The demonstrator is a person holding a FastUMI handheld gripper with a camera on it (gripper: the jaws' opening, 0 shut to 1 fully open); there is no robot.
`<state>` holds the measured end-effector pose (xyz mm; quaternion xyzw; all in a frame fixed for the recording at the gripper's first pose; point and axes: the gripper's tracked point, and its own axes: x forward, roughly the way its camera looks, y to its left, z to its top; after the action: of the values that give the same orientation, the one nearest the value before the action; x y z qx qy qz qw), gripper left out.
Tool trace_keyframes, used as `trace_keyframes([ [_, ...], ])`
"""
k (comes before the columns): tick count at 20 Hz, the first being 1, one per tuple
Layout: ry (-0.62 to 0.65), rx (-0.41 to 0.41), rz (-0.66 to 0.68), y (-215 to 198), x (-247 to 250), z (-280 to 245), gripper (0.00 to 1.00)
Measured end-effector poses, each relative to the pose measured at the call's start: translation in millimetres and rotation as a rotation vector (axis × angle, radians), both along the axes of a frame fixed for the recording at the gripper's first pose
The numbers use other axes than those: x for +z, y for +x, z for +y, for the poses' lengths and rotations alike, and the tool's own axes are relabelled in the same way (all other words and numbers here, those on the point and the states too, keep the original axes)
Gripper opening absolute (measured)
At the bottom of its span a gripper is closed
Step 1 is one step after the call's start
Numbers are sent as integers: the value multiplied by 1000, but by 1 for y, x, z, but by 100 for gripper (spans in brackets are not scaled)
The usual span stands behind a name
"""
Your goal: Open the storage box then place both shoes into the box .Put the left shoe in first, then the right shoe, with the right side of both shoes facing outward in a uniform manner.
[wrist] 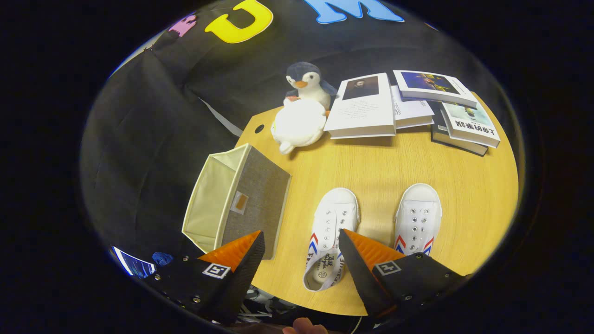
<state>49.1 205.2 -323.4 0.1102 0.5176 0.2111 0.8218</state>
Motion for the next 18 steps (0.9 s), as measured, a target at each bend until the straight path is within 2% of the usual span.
trace_keyframes([
  [7, -97, -3, 184, -23, -64, -17, 97],
  [14, -259, 57, 254, -26, -106, -29, 95],
  [15, -304, 71, 250, -25, -112, -33, 89],
  [18, -394, 123, 248, -22, -130, -36, 84],
])
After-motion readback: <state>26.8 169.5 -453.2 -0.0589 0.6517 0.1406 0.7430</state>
